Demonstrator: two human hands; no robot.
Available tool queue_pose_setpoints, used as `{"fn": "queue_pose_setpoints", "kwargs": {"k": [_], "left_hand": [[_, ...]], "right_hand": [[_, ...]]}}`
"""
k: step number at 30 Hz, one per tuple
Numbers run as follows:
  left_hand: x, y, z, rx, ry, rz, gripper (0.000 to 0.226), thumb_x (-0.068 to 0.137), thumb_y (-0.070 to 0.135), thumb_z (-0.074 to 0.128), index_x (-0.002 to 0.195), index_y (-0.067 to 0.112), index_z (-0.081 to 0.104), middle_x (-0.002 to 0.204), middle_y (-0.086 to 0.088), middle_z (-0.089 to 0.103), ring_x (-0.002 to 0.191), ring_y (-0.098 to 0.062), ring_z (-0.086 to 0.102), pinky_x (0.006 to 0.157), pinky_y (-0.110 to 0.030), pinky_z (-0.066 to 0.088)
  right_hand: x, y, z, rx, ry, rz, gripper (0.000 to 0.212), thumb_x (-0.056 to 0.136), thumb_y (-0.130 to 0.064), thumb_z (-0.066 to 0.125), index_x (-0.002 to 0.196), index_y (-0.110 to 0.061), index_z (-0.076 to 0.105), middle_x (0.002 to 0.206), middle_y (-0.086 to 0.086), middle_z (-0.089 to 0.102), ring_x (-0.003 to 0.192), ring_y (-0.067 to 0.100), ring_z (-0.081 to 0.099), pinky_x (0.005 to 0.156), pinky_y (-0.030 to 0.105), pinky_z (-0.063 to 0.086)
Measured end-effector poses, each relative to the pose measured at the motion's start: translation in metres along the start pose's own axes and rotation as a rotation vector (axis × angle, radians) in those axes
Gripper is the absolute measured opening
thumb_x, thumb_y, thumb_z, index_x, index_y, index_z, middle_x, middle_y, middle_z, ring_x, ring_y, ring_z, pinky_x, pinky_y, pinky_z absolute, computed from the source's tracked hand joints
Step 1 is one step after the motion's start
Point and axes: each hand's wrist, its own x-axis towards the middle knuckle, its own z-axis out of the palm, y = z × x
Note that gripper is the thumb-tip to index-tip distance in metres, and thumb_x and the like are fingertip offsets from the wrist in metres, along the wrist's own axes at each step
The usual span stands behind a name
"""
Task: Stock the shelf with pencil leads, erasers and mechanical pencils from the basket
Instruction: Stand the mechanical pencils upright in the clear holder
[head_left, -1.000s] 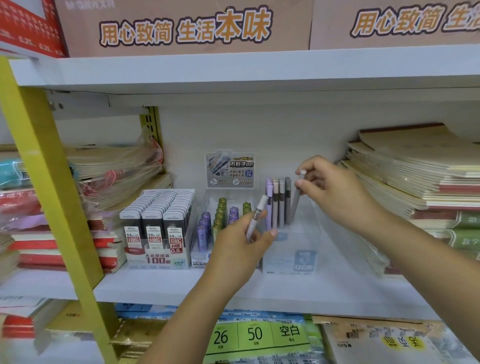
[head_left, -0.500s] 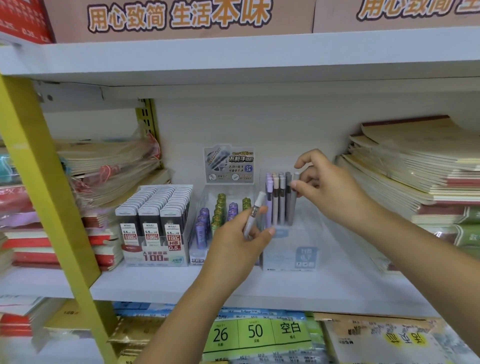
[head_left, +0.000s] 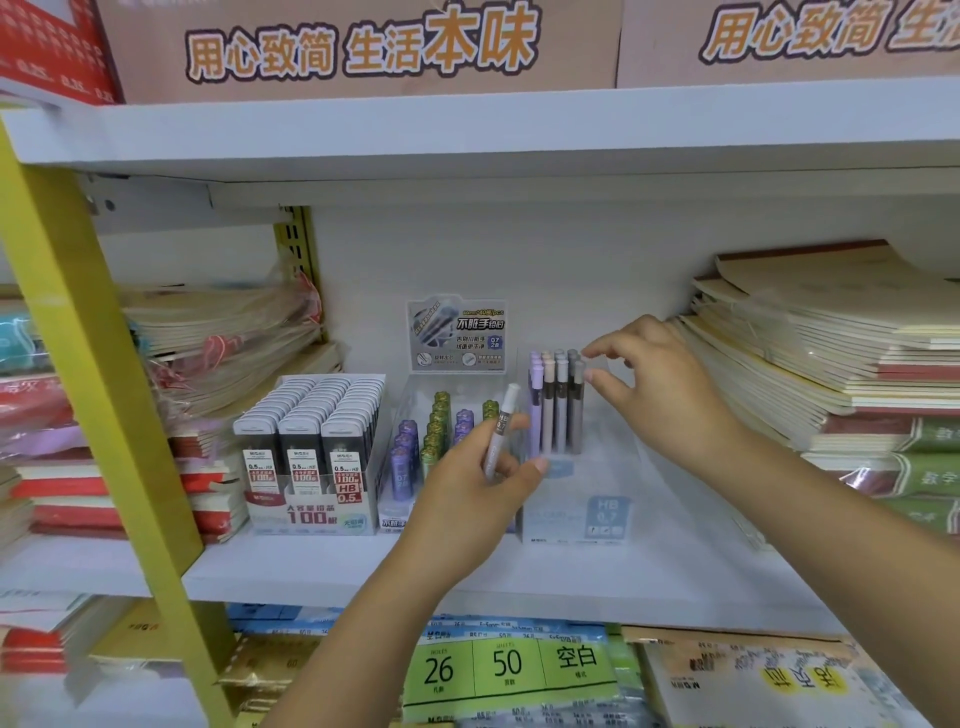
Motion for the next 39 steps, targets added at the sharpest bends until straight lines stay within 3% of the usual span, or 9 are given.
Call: {"fn": "queue_pose_setpoints", "kwargs": {"k": [3, 8, 13, 17, 21, 26, 31, 36, 39], "left_hand": [[-0.006, 0.007, -0.003, -0.182, -0.111, -0.095, 0.009, 0.089, 0.040, 0.057, 0.098, 0.041, 0.058, 0.067, 0.017, 0.058, 0.055, -0.002, 0.053, 0.060, -0.024, 0.049], [-0.015, 0.016, -0.003, -0.169, -0.097, 0.026, 0.024, 0.106, 0.026, 0.039, 0.095, 0.030, 0.060, 0.077, 0.005, 0.059, 0.061, -0.008, 0.049, 0.059, -0.025, 0.048], [-0.018, 0.027, 0.000, -0.087, -0.166, 0.072, 0.020, 0.105, 0.022, 0.043, 0.097, 0.017, 0.061, 0.065, 0.015, 0.060, 0.058, -0.008, 0.052, 0.056, -0.019, 0.046], [-0.014, 0.027, 0.003, -0.023, -0.058, 0.078, 0.010, 0.098, 0.027, 0.058, 0.102, 0.024, 0.067, 0.074, 0.024, 0.058, 0.069, -0.005, 0.056, 0.065, -0.026, 0.055], [-0.010, 0.013, -0.001, 0.474, 0.167, 0.302, 0.040, 0.085, 0.038, 0.073, 0.123, 0.035, 0.063, 0.109, 0.029, 0.051, 0.107, -0.003, 0.046, 0.091, -0.015, 0.035], [-0.003, -0.005, 0.004, 0.710, 0.089, 0.402, 0.049, 0.089, 0.040, 0.069, 0.136, 0.036, 0.057, 0.151, 0.014, 0.043, 0.144, -0.009, 0.031, 0.119, -0.029, 0.017], [-0.001, -0.017, 0.006, 0.668, 0.124, 0.441, 0.037, 0.088, 0.029, 0.073, 0.125, 0.031, 0.067, 0.150, 0.009, 0.046, 0.140, -0.013, 0.041, 0.115, -0.032, 0.020], [0.000, -0.019, 0.005, 0.650, 0.154, 0.485, 0.035, 0.083, 0.024, 0.078, 0.117, 0.027, 0.072, 0.145, 0.003, 0.054, 0.131, -0.019, 0.053, 0.110, -0.037, 0.028], [-0.001, -0.020, 0.004, 0.629, 0.166, 0.504, 0.035, 0.082, 0.024, 0.079, 0.115, 0.027, 0.072, 0.143, 0.003, 0.055, 0.127, -0.011, 0.046, 0.108, -0.037, 0.025]], "right_hand": [[-0.011, -0.011, -0.009, 0.140, 0.062, -0.012, 0.015, 0.090, -0.025, 0.064, 0.104, -0.023, 0.068, 0.090, -0.011, 0.053, 0.089, 0.009, 0.051, 0.076, 0.017, 0.035], [-0.027, -0.040, -0.021, 0.562, -0.099, 0.057, 0.013, 0.090, -0.024, 0.064, 0.097, -0.033, 0.070, 0.091, -0.011, 0.067, 0.084, 0.000, 0.058, 0.071, 0.005, 0.040], [-0.037, -0.061, -0.027, 0.984, -0.298, 0.121, 0.031, 0.088, -0.013, 0.066, 0.113, -0.030, 0.065, 0.090, -0.002, 0.074, 0.077, 0.006, 0.066, 0.072, 0.013, 0.051], [-0.037, -0.063, -0.031, 1.076, -0.126, 0.175, 0.020, 0.088, -0.005, 0.064, 0.104, -0.016, 0.065, 0.082, 0.005, 0.075, 0.074, 0.014, 0.069, 0.065, 0.017, 0.052], [-0.021, -0.042, -0.047, 1.019, 0.190, 0.171, 0.017, 0.092, -0.007, 0.060, 0.096, -0.022, 0.057, 0.078, 0.001, 0.073, 0.068, 0.012, 0.068, 0.056, 0.017, 0.048], [-0.010, -0.017, -0.040, 0.716, 0.172, 0.066, 0.024, 0.090, -0.012, 0.064, 0.094, -0.034, 0.054, 0.088, 0.009, 0.067, 0.080, 0.023, 0.066, 0.069, 0.029, 0.052], [-0.011, -0.006, -0.011, 0.440, 0.067, -0.014, 0.018, 0.087, -0.020, 0.068, 0.095, -0.031, 0.057, 0.078, -0.012, 0.065, 0.072, -0.001, 0.059, 0.065, 0.009, 0.041], [-0.012, -0.007, 0.002, 0.410, 0.046, -0.041, 0.018, 0.087, -0.023, 0.069, 0.094, -0.033, 0.056, 0.076, -0.017, 0.065, 0.069, -0.007, 0.056, 0.062, 0.003, 0.037], [-0.010, -0.009, 0.002, 0.413, 0.039, -0.057, 0.019, 0.085, -0.023, 0.069, 0.090, -0.035, 0.055, 0.076, -0.019, 0.065, 0.068, -0.007, 0.056, 0.060, 0.003, 0.037]]}}
